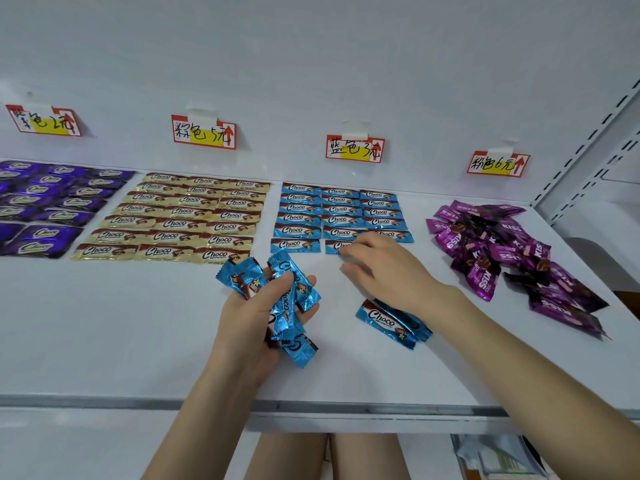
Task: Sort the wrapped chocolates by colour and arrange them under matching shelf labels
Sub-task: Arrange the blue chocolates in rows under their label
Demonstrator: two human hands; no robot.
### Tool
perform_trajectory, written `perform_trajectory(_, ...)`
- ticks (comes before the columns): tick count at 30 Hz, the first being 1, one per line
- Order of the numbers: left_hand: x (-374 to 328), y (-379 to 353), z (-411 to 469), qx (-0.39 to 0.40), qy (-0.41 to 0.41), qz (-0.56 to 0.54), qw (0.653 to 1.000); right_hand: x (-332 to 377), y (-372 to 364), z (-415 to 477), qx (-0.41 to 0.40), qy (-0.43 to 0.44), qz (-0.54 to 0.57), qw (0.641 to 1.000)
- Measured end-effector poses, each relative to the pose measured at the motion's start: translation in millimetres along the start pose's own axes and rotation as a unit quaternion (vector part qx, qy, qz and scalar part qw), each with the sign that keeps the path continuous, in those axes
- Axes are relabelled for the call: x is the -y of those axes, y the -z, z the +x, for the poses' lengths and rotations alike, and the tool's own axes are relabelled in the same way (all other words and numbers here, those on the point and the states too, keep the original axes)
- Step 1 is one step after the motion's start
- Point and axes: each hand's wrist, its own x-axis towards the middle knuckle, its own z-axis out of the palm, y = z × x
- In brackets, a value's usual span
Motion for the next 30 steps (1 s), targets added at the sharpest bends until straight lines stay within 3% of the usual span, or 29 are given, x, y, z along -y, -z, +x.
perform_trajectory(16,0,5,-3,0.003,-0.003,-0.013,1.000,7,-1,7,0.002,-0.012,-0.019,1.000)
perform_trajectory(20,-5,11,-6,-0.013,-0.017,-0.030,0.999,20,-3,12,-0.035,0.018,0.004,0.999)
perform_trajectory(30,-8,18,-7,-0.026,-0.022,-0.043,0.998,48,-17,26,-0.008,0.060,-0.020,0.998)
